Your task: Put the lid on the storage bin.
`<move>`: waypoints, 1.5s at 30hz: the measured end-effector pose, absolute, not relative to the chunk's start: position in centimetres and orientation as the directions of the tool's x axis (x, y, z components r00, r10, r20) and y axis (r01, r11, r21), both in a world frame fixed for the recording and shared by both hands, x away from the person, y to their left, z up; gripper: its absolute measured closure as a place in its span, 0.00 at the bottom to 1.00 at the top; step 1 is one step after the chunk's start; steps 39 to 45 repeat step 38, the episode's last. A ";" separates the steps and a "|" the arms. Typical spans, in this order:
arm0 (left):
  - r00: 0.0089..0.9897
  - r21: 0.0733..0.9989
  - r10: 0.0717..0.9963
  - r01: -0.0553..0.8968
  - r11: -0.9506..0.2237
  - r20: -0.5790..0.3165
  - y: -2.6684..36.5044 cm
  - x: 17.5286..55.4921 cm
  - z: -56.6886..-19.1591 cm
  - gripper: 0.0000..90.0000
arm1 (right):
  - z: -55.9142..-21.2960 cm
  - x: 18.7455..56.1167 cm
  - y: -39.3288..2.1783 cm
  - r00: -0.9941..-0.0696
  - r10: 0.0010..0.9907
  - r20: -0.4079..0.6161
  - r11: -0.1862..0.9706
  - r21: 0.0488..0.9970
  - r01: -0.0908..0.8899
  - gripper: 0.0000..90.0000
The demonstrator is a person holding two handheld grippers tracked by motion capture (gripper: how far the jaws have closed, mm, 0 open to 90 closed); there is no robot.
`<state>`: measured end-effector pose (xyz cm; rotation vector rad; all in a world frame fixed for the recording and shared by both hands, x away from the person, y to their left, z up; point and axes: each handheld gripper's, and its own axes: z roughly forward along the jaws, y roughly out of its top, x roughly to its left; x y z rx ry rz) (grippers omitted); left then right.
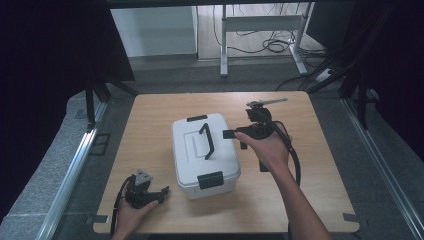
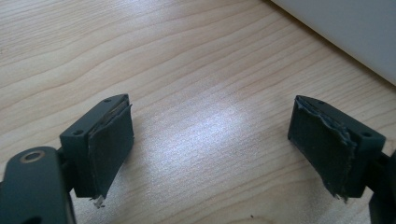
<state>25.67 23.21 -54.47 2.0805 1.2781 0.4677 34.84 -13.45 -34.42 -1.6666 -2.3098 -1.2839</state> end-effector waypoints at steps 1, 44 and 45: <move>0.463 0.683 0.886 0.657 -0.319 -0.031 23.2 25.7 -54.5 0.16 | -34.8 34.5 -14.5 -0.436 0.777 0.454 0.087 0.608 0.789 0.44; 0.463 0.684 0.886 0.657 -0.319 -0.031 23.2 25.7 -54.5 0.16 | -46.3 30.4 -27.0 -0.292 0.791 0.537 -0.097 0.581 0.808 0.41; 0.463 0.684 0.886 0.657 -0.319 -0.031 23.2 25.7 -54.5 0.16 | -46.3 30.4 -27.0 -0.292 0.791 0.537 -0.097 0.581 0.808 0.41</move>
